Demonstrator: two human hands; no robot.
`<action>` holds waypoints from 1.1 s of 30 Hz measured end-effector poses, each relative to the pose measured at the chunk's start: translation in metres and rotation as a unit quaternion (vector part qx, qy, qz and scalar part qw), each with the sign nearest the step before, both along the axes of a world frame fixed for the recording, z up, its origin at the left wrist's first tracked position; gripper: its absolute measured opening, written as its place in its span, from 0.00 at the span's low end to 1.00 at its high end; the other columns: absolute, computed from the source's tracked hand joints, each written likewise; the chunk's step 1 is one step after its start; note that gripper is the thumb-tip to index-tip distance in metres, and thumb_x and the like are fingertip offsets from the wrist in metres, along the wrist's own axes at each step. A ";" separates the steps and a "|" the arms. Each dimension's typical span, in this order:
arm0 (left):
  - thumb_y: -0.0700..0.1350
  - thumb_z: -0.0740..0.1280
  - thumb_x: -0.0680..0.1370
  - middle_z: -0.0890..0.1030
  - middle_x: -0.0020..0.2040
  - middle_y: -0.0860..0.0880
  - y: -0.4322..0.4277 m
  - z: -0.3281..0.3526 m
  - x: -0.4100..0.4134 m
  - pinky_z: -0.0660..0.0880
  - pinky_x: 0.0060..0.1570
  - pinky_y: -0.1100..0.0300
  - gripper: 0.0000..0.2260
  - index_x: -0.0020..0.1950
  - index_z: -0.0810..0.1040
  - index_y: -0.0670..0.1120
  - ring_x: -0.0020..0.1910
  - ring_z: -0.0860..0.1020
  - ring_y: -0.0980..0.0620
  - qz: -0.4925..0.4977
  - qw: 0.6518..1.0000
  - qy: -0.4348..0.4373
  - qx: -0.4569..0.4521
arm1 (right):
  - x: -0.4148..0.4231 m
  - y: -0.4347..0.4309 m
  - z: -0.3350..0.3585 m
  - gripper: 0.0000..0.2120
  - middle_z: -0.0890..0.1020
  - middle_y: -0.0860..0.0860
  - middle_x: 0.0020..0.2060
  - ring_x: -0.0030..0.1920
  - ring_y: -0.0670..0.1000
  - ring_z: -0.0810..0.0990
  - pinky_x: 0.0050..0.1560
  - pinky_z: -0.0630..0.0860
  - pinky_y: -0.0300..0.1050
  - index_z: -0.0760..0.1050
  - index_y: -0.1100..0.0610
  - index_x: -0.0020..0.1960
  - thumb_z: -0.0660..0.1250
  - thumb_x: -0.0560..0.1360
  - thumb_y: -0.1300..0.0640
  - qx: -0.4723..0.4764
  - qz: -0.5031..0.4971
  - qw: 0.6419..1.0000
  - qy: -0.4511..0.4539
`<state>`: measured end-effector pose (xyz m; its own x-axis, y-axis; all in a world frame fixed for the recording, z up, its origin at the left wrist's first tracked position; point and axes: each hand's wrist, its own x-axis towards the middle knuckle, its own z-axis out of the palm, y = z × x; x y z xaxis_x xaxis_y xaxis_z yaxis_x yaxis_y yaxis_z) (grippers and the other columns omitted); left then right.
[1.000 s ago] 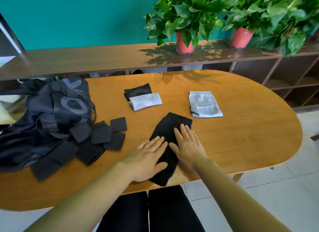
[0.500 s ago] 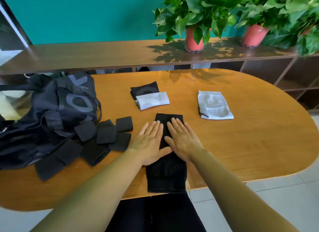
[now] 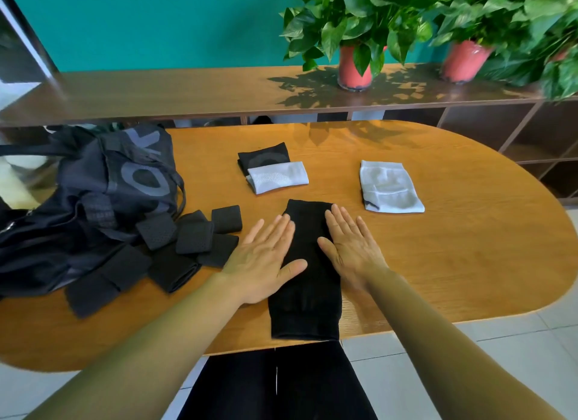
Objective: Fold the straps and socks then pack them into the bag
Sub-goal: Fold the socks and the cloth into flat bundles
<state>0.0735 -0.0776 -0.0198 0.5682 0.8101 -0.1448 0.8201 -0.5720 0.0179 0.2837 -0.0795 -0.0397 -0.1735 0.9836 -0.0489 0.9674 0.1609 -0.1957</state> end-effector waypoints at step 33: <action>0.64 0.42 0.80 0.46 0.79 0.54 -0.045 0.000 -0.024 0.41 0.76 0.59 0.31 0.79 0.44 0.51 0.76 0.41 0.63 -0.089 0.990 -0.078 -0.071 | 0.002 -0.072 0.029 0.24 0.71 0.48 0.69 0.72 0.45 0.63 0.75 0.52 0.46 0.62 0.50 0.74 0.54 0.79 0.47 0.040 0.093 0.982 0.162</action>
<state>0.0496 -0.1230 -0.0202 0.7253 0.6720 -0.1496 0.6866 -0.6904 0.2280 0.2853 -0.1517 -0.0111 -0.3443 0.9319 0.1138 0.8085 0.3560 -0.4687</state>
